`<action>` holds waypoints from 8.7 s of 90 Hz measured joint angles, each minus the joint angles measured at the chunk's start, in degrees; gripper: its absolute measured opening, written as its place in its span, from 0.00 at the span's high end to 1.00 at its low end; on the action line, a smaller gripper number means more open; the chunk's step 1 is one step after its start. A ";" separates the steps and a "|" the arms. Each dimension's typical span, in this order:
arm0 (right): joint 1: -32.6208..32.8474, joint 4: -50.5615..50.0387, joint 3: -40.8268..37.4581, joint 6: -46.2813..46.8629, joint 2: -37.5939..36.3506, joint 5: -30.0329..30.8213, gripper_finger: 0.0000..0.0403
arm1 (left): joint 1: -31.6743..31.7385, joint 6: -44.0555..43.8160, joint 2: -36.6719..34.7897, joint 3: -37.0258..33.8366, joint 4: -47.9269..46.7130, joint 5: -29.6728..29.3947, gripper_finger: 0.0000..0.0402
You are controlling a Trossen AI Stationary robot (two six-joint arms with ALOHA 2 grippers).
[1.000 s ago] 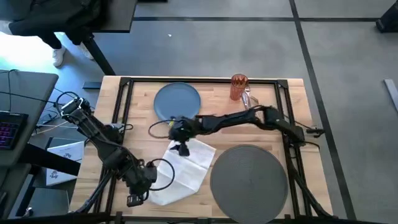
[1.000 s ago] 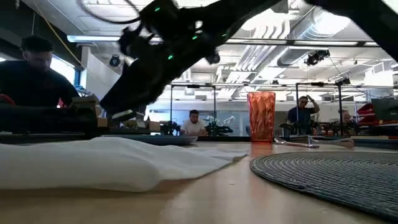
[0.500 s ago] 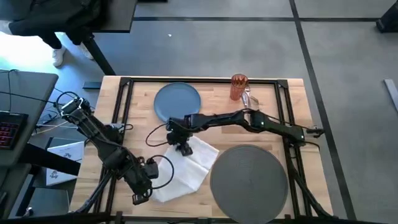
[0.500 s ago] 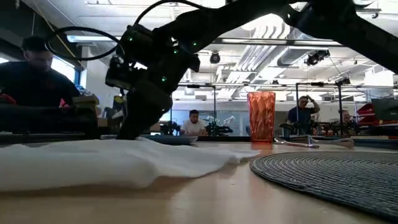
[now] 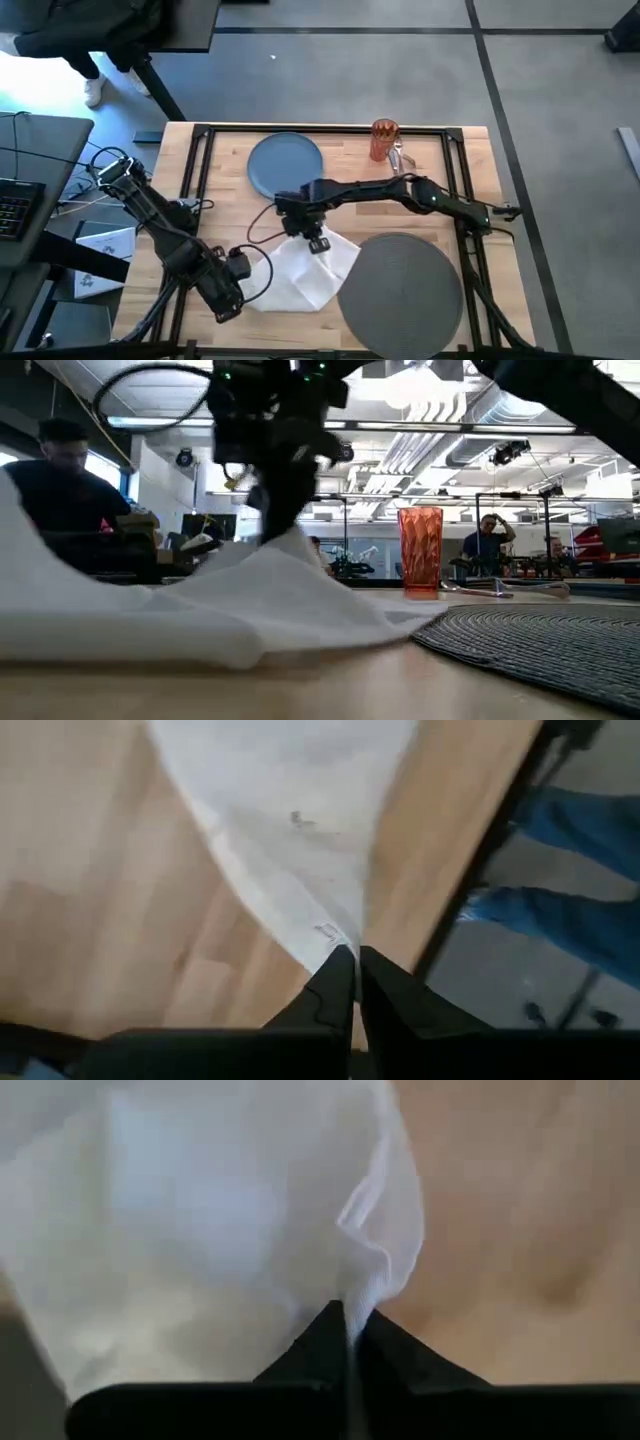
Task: Set table place
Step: Fold the white table napkin
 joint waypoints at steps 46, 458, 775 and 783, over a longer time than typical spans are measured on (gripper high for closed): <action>1.62 -9.84 -8.51 2.78 -4.95 -13.30 0.58 | -2.86 2.09 -0.02 0.00 -5.43 -7.32 1.00; 29.32 48.44 -62.79 36.52 -38.46 28.86 0.45 | 6.53 8.91 -13.95 -16.67 12.00 -24.65 1.00; 5.35 13.90 -19.86 30.50 -32.79 16.70 1.00 | 13.26 39.97 -28.64 11.22 23.59 -31.57 1.00; 6.46 9.60 -16.15 34.90 -37.71 18.13 1.00 | 13.28 42.13 -29.64 12.45 23.07 -34.54 1.00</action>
